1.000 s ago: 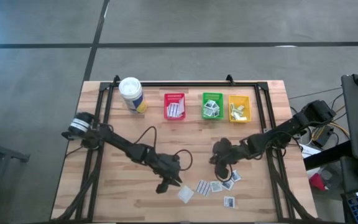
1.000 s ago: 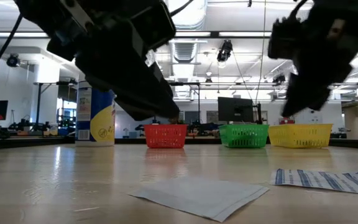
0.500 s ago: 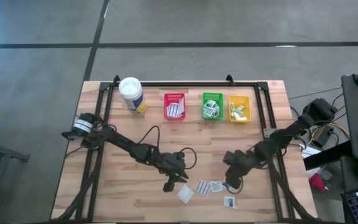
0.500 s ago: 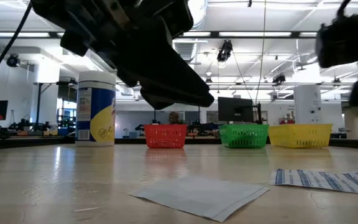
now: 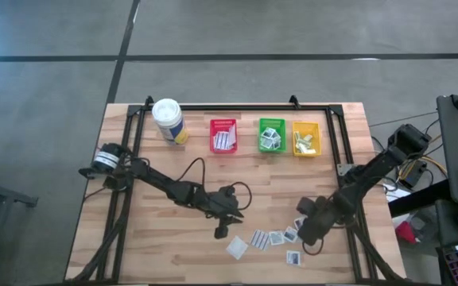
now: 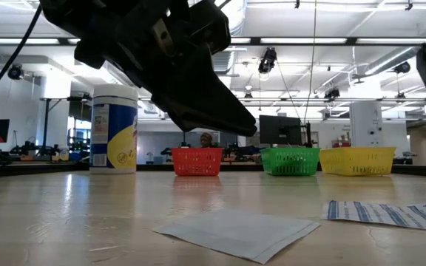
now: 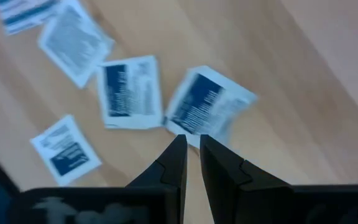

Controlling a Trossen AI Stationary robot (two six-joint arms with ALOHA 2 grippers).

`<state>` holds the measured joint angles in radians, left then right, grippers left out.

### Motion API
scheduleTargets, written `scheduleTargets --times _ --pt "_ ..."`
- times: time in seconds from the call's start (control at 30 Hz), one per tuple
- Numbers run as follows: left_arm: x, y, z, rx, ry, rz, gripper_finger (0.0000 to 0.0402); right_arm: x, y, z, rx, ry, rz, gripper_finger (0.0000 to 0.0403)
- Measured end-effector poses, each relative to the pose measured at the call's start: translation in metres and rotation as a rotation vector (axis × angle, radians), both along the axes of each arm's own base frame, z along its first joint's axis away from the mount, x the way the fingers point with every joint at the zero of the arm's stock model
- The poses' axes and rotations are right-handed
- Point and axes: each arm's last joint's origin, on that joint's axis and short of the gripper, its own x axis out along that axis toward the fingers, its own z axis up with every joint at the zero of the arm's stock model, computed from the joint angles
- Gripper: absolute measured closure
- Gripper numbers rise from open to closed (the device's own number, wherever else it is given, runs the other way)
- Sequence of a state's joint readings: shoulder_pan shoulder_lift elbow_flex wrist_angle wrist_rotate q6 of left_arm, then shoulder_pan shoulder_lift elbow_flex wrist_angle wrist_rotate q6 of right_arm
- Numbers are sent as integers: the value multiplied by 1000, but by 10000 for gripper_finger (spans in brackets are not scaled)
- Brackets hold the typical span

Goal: Pick & Place First Aid Supplies
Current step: Put the alcohol pad in the green bin

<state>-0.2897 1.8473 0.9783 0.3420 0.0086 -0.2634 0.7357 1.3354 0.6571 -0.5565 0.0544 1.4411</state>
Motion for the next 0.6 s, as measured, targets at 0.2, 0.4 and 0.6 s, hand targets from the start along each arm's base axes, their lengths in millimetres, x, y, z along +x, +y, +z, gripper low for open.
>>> scheduleTargets --times 0.2,0.4,0.6 --pt "0 0 0 0 0 0 321 -6 -2 -3 -17 49 -54 358" --pt "0 0 0 1 0 1 321 -6 -2 -4 -31 46 -12 358" --pt "0 0 0 5 -1 0 321 -8 -6 -10 -75 39 -17 345"
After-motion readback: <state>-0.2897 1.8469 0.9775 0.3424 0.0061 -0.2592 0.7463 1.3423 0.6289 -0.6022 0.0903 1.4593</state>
